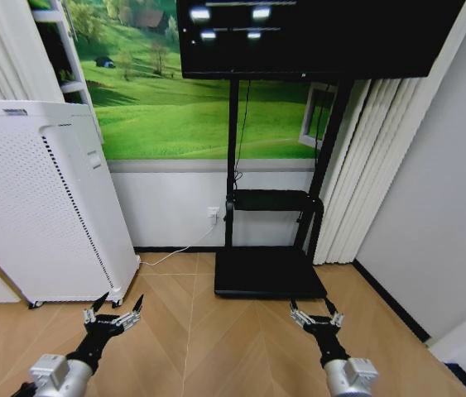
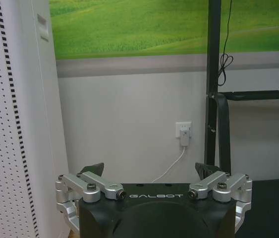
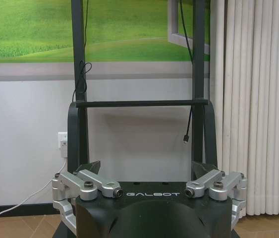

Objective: Pick up the trash bin and place the garbage on the floor into it.

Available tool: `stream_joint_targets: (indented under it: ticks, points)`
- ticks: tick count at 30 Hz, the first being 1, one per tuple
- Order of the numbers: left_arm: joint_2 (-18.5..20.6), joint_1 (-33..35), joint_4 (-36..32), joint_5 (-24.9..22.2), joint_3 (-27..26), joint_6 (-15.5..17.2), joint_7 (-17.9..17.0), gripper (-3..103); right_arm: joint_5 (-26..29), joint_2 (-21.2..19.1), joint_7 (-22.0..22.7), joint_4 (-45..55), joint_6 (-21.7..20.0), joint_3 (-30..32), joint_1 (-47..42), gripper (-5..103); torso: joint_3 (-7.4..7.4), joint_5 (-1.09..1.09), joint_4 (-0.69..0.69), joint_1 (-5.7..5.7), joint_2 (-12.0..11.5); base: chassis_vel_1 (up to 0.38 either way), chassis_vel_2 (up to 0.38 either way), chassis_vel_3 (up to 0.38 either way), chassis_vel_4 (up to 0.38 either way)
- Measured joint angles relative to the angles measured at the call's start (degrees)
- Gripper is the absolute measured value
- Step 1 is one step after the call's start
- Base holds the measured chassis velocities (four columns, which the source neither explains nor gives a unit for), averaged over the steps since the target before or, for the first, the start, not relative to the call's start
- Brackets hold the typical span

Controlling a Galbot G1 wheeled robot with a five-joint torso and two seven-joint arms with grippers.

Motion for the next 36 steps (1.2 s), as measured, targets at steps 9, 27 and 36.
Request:
stream_joint_targets:
  ticks: [9, 27, 36]
  points:
    - [0.01, 0.0, 0.0, -0.05, -0.04, 0.01, -0.05, 100, 0.04, 0.0, 0.01, -0.04, 0.0, 0.0, 0.01, 100, 0.0, 0.0, 0.0, 0.0, 0.0, 0.0, 0.0, 0.0, 0.0]
    - [0.02, 0.0, 0.04, -0.07, -0.04, 0.1, -0.1, 100, 0.07, -0.01, 0.05, -0.04, 0.0, 0.0, 0.01, 100, 2.24, 0.0, 0.0, 0.89, 3.14, 0.0, 0.0, 0.0, 0.0]
    - [0.02, 0.0, 0.04, -0.07, -0.04, 0.11, -0.1, 100, 0.07, -0.01, 0.06, -0.04, -0.01, 0.0, 0.02, 100, 3.73, 0.0, 0.0, 1.64, 5.39, 0.0, 0.0, 0.0, 0.0]
